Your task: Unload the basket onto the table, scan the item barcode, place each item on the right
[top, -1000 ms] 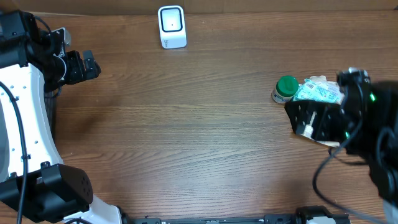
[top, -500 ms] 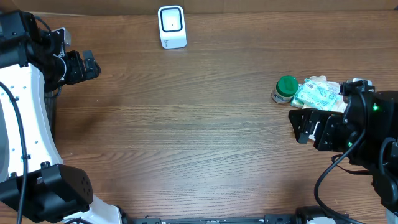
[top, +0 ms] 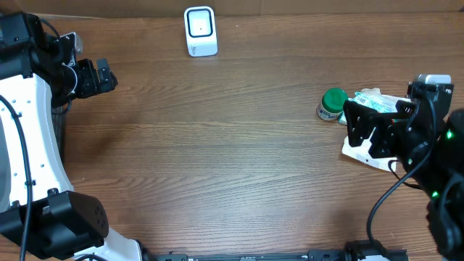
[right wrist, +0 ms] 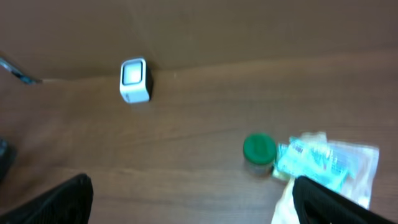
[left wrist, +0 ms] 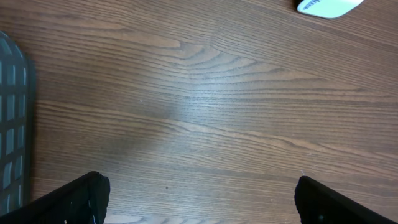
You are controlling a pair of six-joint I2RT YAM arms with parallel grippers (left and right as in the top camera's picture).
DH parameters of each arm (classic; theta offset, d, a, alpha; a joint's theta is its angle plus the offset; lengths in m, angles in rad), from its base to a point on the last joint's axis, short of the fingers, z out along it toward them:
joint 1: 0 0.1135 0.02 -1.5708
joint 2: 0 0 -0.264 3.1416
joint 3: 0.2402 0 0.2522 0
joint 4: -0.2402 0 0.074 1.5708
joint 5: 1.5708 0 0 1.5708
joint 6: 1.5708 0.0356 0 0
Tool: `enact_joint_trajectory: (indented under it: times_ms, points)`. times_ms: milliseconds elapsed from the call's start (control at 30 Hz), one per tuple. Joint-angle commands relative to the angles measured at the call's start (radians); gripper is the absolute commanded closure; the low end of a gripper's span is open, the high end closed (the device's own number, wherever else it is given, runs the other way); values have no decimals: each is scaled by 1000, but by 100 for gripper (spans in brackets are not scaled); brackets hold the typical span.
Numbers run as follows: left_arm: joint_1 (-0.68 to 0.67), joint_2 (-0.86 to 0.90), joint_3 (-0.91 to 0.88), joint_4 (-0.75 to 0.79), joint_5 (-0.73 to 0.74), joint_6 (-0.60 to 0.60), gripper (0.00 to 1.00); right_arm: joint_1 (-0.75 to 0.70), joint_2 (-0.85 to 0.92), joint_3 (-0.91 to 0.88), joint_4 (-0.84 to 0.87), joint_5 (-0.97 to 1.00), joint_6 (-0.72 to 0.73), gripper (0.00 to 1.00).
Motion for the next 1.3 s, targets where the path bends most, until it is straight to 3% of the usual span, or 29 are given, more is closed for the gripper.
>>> enact_joint_trajectory:
  times_ms: [0, 300, 500, 800, 1267]
  points:
    - [-2, -6, 10, 1, 5, 4, 0, 8, -82, -153, 142, 11, -68, 0]
    - [-2, -6, 10, 1, 5, 4, 0, 8, -335, -661, 661, 10, -89, 0]
    - [-2, -6, 10, 1, 5, 4, 0, 10, -534, -954, 876, 6, -89, 0]
    - [-2, -6, 10, 1, 5, 4, 0, 10, -769, -1230, 1013, -2, -88, 0]
    - [-2, -6, 10, 1, 5, 4, 0, 16, -890, -1383, 1090, -5, -88, 0]
